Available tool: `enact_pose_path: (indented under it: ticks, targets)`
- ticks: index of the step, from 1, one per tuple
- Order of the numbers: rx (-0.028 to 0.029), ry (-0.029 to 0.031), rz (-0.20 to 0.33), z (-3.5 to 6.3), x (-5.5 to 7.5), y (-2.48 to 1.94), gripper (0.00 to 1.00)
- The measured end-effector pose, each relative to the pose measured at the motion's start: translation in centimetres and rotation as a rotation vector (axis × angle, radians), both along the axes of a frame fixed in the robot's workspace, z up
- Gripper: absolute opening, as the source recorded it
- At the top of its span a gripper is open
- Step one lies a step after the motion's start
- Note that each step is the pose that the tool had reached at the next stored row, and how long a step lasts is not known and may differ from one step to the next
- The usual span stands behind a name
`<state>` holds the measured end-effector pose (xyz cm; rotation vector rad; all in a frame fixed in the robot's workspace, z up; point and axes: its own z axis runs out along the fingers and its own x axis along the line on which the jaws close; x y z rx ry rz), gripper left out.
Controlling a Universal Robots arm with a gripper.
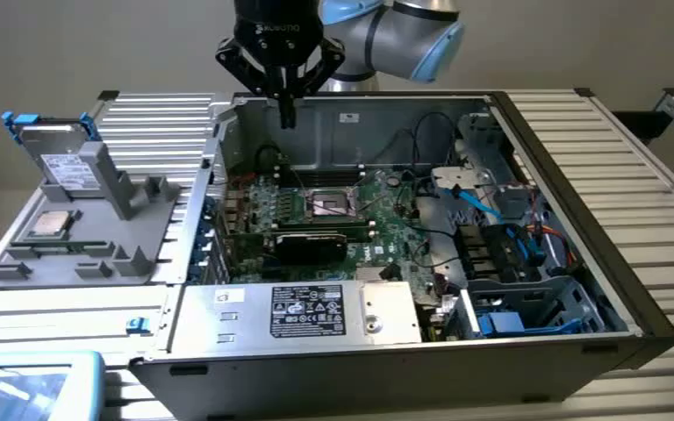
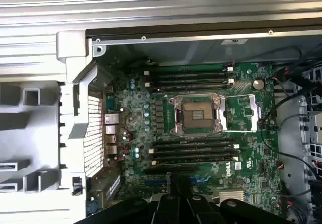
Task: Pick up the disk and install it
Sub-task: 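Reach for the disk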
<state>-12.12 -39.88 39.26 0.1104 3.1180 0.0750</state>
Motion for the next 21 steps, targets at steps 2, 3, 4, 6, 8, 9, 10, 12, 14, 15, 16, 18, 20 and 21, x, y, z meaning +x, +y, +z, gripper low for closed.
enact_pose_path:
  ticks: [2, 3, 4, 6, 8, 9, 10, 12, 14, 15, 16, 18, 20, 21]
  targets:
    - [0.0, 0.0, 0.0, 0.0, 0.0, 0.0, 0.11]
    - [0.0, 0.0, 0.0, 0.0, 0.0, 0.0, 0.11]
    - [0.0, 0.0, 0.0, 0.0, 0.0, 0.0, 0.11]
    - [0.0, 0.0, 0.0, 0.0, 0.0, 0.0, 0.11]
    - [0.0, 0.0, 0.0, 0.0, 0.0, 0.0, 0.11]
    - [0.0, 0.0, 0.0, 0.0, 0.0, 0.0, 0.11]
    - [0.0, 0.0, 0.0, 0.0, 0.0, 0.0, 0.11]
    - [0.0, 0.0, 0.0, 0.0, 0.0, 0.0, 0.11]
    - [0.0, 0.0, 0.0, 0.0, 0.0, 0.0, 0.11]
    - [0.0, 0.0, 0.0, 0.0, 0.0, 0.0, 0.11]
    - [0.0, 0.0, 0.0, 0.0, 0.0, 0.0, 0.11]
    - [0.0, 0.0, 0.0, 0.0, -0.04, 0.0, 0.11]
    - [-0.0001, 0.0001, 0.0, 0.01, -0.25, 0.0, 0.11]
    - [-0.0001, 0.0, 0.0, 0.0, -0.44, 0.01, 0.11]
